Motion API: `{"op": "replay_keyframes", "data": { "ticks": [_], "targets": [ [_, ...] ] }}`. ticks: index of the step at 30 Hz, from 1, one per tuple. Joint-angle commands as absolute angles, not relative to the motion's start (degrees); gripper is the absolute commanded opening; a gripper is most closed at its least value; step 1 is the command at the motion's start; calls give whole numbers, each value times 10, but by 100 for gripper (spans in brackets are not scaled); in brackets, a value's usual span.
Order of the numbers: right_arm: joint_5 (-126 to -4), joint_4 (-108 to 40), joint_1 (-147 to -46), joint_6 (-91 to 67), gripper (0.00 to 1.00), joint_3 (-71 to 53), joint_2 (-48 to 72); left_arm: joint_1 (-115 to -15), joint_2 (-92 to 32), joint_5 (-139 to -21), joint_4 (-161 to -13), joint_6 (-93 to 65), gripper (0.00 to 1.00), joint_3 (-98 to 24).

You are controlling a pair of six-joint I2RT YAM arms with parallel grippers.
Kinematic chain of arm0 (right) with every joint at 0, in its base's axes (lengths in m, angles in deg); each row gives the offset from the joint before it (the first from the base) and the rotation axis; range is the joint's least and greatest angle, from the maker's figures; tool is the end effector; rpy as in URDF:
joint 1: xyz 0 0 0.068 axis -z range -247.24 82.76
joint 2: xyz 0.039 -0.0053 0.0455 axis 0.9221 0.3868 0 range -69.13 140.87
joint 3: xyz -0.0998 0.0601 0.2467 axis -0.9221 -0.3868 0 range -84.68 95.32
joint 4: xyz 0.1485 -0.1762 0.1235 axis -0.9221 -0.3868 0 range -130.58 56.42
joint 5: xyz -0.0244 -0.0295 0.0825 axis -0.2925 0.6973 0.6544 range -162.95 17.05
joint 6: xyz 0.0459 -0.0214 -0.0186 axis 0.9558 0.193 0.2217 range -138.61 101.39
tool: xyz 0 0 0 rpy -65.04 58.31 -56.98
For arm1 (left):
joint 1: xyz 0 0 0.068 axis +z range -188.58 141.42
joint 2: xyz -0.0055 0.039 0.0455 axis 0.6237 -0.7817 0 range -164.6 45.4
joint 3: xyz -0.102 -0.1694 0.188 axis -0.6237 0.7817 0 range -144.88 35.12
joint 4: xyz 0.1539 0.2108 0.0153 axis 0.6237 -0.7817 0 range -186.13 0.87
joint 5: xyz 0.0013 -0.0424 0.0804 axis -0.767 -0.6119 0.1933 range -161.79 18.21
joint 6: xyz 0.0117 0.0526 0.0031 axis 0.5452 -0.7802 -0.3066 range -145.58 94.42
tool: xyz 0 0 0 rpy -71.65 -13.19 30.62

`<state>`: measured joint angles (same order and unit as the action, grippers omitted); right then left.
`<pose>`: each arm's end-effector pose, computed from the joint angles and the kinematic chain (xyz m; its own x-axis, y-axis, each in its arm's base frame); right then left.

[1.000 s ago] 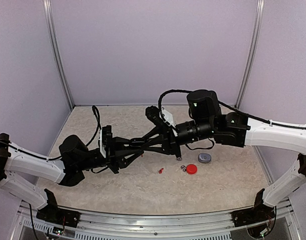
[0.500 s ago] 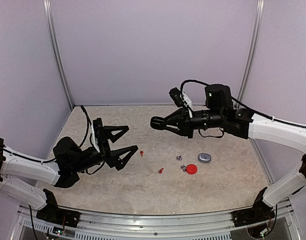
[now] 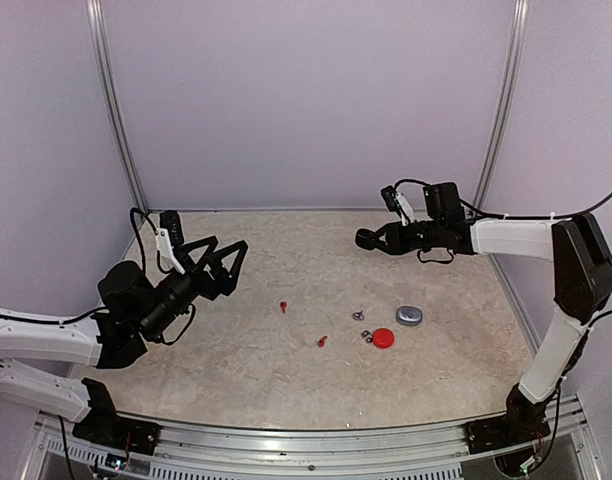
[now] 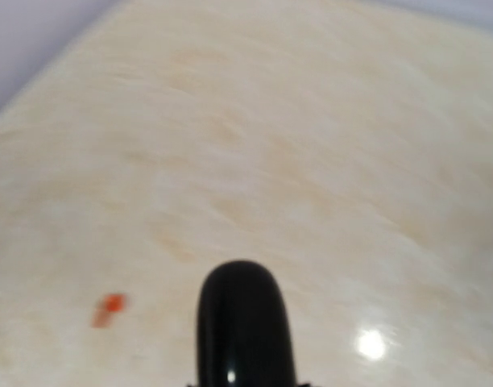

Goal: Insert the wireless bluetooth earbuds into the charging case
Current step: Place the charging case with the earbuds at the center of the board.

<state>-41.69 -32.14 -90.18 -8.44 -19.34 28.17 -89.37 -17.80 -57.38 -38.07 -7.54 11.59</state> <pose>0.3457 0.1663 0.2436 -0.5919 -0.0865 -0.8013 -0.6505 0.6383 0.4116 0.1549 -0.1759 0.2603 -0.0659 -0.3939 -0.9168 0.6055 0.7145 -0.3505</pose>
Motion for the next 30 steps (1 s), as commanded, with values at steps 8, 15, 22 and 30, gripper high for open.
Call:
{"op": "replay_keyframes", "data": {
  "ticks": [8, 15, 22, 30],
  "targets": [
    [-392, -346, -823, -81, 9, -68, 471, -873, -177, -533, -459, -31, 99, 102],
    [-377, -345, -805, -73, 10, -15, 546, -873, -190, -533, -500, -55, 99, 83],
    [-376, -353, -795, -73, 16, 16, 585, -873, -198, -537, -502, -62, 99, 80],
    [-376, -371, -786, -82, 31, 41, 613, -873, -213, -539, -508, -68, 99, 63]
  ]
}}
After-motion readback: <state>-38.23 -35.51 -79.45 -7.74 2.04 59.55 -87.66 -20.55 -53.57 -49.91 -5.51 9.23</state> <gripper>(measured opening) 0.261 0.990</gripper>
